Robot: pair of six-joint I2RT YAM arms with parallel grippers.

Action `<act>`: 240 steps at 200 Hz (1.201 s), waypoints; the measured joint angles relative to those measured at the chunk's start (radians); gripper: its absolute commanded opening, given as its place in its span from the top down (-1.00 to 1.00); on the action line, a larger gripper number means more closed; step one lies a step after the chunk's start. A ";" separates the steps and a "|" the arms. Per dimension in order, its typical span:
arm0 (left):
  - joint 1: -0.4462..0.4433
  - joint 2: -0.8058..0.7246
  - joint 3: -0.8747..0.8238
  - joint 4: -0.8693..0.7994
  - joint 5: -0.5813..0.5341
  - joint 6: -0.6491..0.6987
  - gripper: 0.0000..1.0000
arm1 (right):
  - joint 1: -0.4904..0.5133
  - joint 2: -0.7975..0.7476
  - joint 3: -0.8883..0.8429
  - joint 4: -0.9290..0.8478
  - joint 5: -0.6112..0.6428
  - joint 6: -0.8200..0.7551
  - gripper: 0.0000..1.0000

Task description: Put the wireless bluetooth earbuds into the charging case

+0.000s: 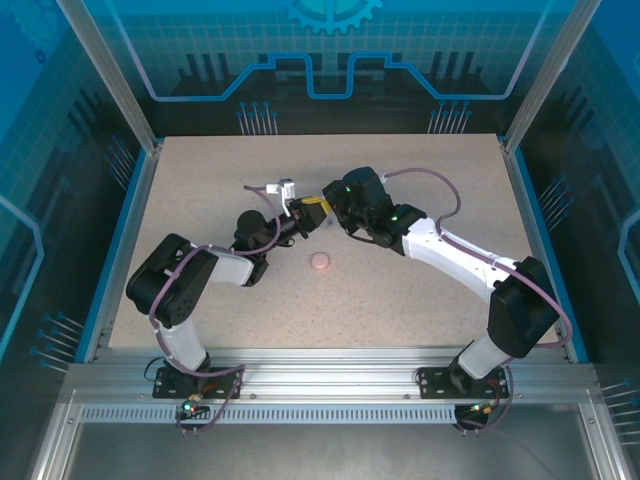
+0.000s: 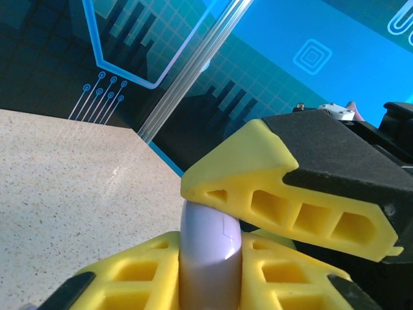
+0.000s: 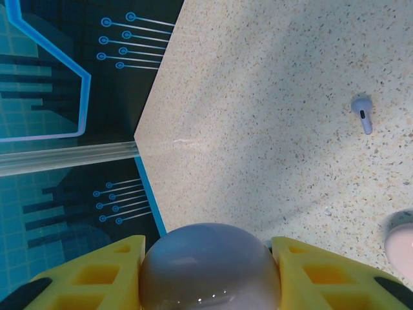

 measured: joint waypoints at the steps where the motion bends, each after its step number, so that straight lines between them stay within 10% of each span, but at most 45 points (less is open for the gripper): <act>1: 0.000 0.000 0.000 0.000 0.000 0.001 0.64 | 0.000 0.000 0.000 0.000 0.000 0.000 0.39; 33: 0.000 0.000 0.000 0.000 0.000 -0.001 0.87 | 0.000 0.001 0.000 0.000 0.000 0.003 0.34; 67: 0.000 -0.001 0.000 0.003 -0.001 -0.003 1.00 | 0.000 0.002 0.000 0.008 0.000 0.006 -0.33; 96: -0.001 -0.006 0.000 0.003 0.000 -0.011 1.00 | -0.003 -0.002 0.005 0.044 0.000 -0.027 -0.52; 173: 0.032 -0.075 0.005 -0.039 0.118 -0.065 1.00 | -0.109 -0.278 -0.047 0.028 -0.020 -0.422 -0.53; 240: 0.073 -0.163 0.102 -0.195 0.273 -0.076 1.00 | -0.268 -0.380 -0.166 0.060 -0.393 -0.913 -0.48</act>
